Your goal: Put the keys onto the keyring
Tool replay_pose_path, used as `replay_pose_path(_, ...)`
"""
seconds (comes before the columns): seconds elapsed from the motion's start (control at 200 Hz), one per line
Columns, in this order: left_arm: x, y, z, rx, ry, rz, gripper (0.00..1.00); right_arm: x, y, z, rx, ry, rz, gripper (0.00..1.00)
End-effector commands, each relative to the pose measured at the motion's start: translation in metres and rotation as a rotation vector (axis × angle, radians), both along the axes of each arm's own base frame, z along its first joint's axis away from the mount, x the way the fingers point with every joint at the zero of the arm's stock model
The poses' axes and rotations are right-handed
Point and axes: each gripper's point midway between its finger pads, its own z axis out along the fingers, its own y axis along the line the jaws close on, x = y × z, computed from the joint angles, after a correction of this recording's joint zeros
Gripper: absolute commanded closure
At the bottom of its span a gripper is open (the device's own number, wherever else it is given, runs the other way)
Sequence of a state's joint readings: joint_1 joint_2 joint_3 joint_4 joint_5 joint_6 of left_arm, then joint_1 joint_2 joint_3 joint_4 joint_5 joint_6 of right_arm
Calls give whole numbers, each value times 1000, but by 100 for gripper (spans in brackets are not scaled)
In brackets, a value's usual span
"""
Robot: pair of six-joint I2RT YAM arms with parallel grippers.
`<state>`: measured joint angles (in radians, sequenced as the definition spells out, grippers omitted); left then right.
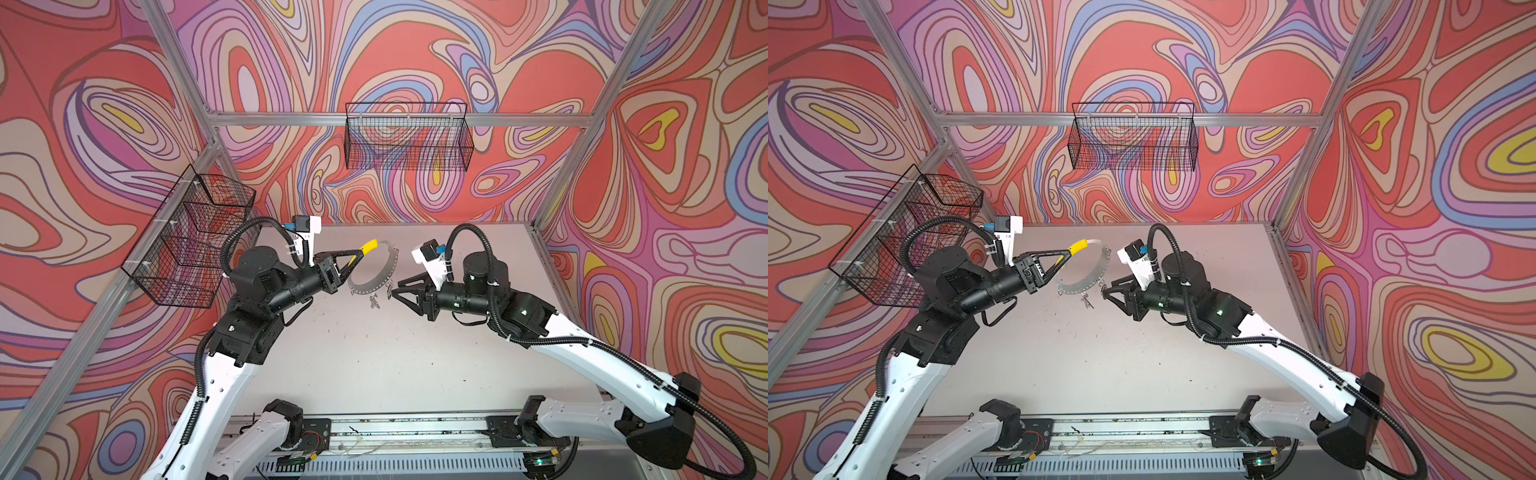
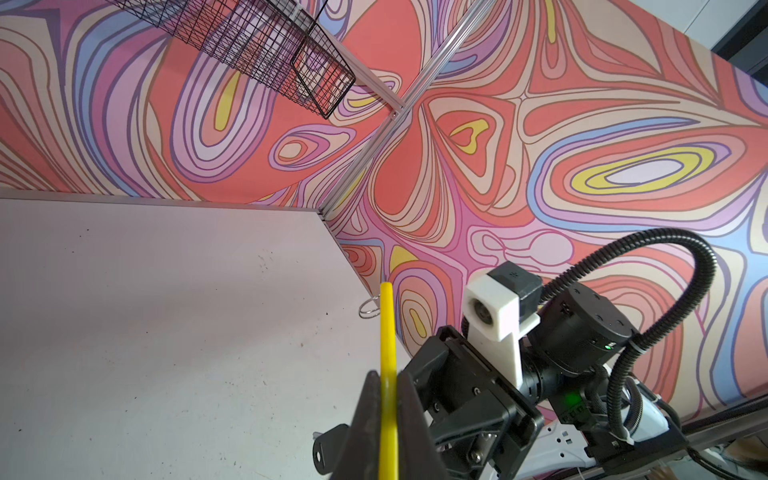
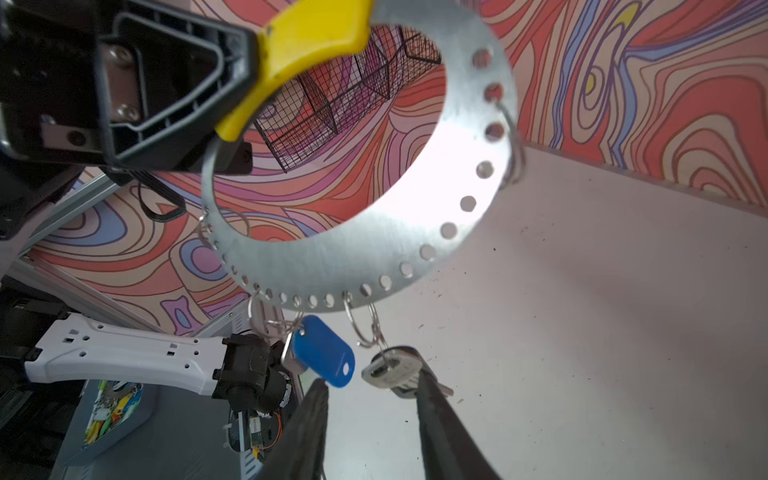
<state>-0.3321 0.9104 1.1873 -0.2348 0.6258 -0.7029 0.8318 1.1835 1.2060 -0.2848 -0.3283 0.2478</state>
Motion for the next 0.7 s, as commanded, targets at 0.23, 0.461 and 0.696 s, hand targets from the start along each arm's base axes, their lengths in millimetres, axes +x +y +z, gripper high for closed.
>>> replay_pose_path(0.23,6,3,12,-72,-1,31,100,11,-3,16,-35,-128,-29,65)
replay_pose_path(0.461,8,4,12,-75,12,37,100,15,5,21,-35,-170,-9,67)
replay_pose_path(0.696,9,4,9,-80,24,40,100,21,12,25,-31,-206,0,72)
